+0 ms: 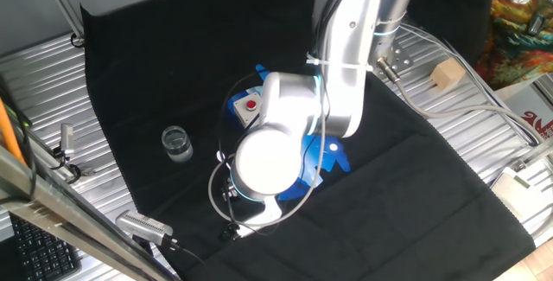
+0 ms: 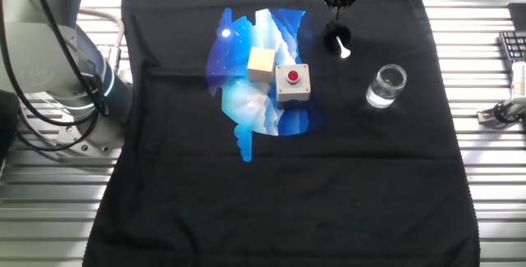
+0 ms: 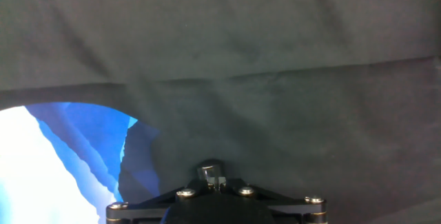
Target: Screw the lid onto the jar
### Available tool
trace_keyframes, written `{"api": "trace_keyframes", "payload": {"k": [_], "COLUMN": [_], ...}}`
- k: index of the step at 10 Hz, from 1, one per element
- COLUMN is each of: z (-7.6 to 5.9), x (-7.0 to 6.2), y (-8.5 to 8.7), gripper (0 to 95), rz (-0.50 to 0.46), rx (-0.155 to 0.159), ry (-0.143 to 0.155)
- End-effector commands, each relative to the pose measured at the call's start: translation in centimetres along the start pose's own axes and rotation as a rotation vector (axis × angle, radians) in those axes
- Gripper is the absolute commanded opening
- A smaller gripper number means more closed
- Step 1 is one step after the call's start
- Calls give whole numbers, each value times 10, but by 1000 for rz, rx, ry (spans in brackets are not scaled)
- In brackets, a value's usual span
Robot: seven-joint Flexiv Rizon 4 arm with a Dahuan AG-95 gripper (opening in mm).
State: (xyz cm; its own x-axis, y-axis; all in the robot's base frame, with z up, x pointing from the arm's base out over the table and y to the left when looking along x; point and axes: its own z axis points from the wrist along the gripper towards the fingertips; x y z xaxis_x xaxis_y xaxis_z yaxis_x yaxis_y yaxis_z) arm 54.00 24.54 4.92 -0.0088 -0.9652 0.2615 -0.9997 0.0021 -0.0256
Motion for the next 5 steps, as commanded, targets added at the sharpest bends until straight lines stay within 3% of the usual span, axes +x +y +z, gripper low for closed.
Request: {"api": "trace_keyframes", "payload": {"k": [1,5], "z": [3,8], "x": [0,-1], "y": [0,0], "gripper": [0,0], "rz": [0,4], "rx": [4,3], "ry": [-2,-7]}}
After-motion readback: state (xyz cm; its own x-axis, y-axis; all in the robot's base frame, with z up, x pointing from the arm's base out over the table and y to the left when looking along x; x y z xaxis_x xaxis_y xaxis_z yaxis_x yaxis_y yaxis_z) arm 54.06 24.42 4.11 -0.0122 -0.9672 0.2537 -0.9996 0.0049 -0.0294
